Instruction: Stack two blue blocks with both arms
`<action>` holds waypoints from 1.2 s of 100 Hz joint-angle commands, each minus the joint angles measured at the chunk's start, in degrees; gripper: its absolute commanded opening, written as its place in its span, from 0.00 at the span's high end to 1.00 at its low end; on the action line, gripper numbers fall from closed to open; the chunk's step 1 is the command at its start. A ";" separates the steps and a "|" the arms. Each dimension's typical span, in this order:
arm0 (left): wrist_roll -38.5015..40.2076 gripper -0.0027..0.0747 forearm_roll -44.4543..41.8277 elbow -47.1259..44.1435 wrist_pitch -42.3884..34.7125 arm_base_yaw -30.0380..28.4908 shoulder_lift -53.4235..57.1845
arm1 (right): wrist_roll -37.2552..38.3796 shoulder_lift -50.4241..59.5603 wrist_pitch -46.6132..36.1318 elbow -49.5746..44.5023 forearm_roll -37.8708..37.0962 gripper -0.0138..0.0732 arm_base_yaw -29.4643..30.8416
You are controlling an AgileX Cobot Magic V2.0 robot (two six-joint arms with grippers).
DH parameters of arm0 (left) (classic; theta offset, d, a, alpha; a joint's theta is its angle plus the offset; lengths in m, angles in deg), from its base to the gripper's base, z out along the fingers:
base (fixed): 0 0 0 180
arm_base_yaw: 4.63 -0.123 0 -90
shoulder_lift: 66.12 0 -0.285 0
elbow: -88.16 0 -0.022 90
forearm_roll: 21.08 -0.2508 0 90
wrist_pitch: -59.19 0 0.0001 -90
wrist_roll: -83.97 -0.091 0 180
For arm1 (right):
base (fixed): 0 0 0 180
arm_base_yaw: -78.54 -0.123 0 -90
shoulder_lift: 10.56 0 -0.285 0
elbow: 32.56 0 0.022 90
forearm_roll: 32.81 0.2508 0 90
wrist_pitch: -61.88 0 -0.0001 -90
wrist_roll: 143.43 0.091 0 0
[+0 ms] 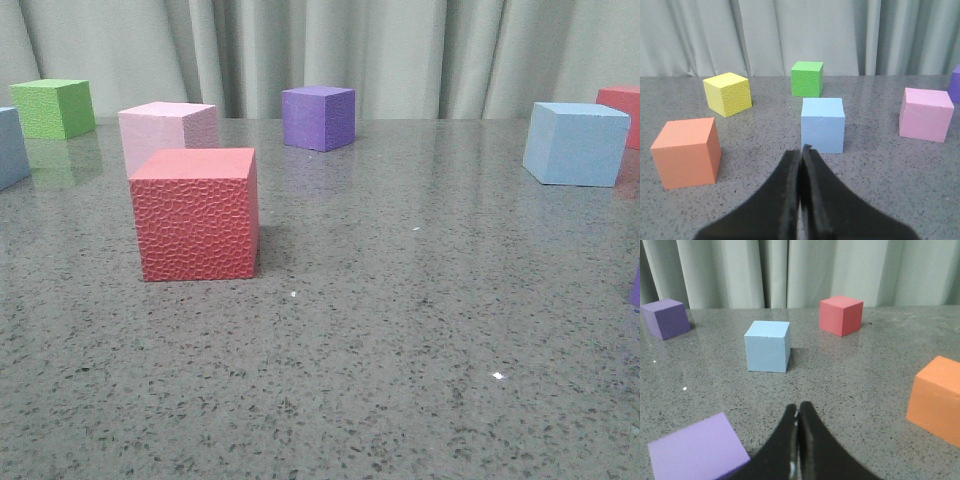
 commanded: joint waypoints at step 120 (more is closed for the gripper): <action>0.33 0.17 2.43 19.94 0.56 0.13 -21.82 | -0.29 -29.06 12.68 30.39 1.16 0.16 -0.06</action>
